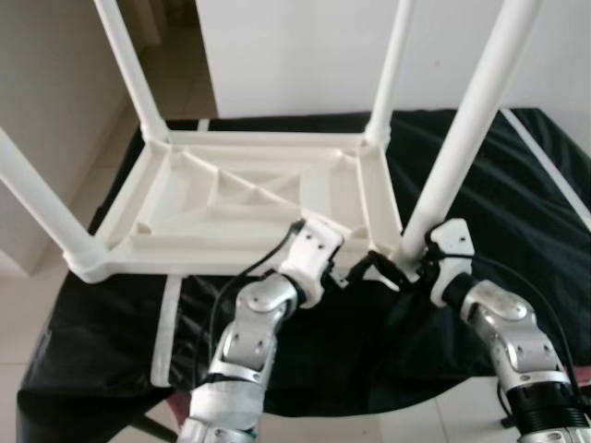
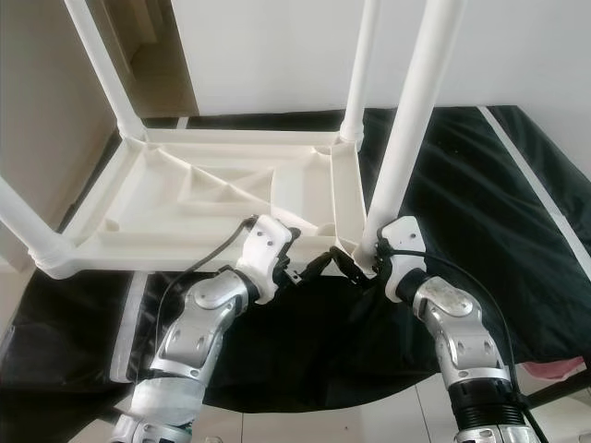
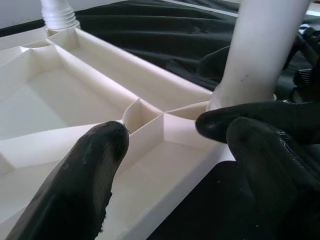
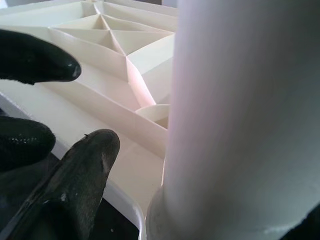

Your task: Building children table

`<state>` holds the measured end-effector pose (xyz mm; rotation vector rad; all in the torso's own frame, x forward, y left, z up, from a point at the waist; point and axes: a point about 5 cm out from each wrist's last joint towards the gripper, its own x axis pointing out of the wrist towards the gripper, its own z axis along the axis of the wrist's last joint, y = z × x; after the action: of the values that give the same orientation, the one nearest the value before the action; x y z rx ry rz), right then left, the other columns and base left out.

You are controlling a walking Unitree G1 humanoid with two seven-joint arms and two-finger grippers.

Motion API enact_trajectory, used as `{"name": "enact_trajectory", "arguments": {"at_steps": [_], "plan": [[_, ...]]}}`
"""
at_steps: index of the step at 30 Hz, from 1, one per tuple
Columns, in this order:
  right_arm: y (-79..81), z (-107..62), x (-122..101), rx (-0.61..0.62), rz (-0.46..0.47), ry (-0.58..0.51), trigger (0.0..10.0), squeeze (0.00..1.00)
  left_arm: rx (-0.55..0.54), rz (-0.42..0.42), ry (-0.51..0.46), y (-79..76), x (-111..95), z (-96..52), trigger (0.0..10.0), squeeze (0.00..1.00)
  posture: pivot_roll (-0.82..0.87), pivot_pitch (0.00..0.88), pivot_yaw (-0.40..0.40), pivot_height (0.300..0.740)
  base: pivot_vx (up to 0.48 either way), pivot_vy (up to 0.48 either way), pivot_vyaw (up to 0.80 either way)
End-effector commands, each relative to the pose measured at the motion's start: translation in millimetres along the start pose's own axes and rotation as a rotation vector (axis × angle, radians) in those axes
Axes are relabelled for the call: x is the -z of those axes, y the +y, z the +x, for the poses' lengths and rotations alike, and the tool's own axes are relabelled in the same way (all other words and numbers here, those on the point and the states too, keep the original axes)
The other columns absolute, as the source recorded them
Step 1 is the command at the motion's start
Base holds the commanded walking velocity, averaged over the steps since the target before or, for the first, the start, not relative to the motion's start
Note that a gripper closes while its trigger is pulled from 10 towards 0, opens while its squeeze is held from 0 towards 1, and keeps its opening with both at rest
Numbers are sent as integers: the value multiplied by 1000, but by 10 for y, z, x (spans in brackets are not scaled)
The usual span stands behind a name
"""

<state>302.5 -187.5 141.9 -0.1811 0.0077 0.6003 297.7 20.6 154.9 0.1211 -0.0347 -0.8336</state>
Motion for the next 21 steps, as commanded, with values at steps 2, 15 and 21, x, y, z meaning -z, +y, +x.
{"name": "enact_trajectory", "arguments": {"at_steps": [2, 15, 21], "plan": [[46, 34, 33, -52, -20, 22, 10000, 0, -84, -42, -26, -49, -27, 37, 10000, 0, -68, 69, 32, 740, 0, 0, 0], [-72, -15, 45, -82, -73, 54, 0, 0, 5, -3, -17, -175, 8, 0, 10000, 0, -82, 64, 31, 740, 0, 0, 0], [-2, -44, 49, -30, -23, 33, 7765, 0, 22, -3, -15, -219, 16, 7, 10000, 0, -87, 66, 32, 740, 0, 0, 0]]}}
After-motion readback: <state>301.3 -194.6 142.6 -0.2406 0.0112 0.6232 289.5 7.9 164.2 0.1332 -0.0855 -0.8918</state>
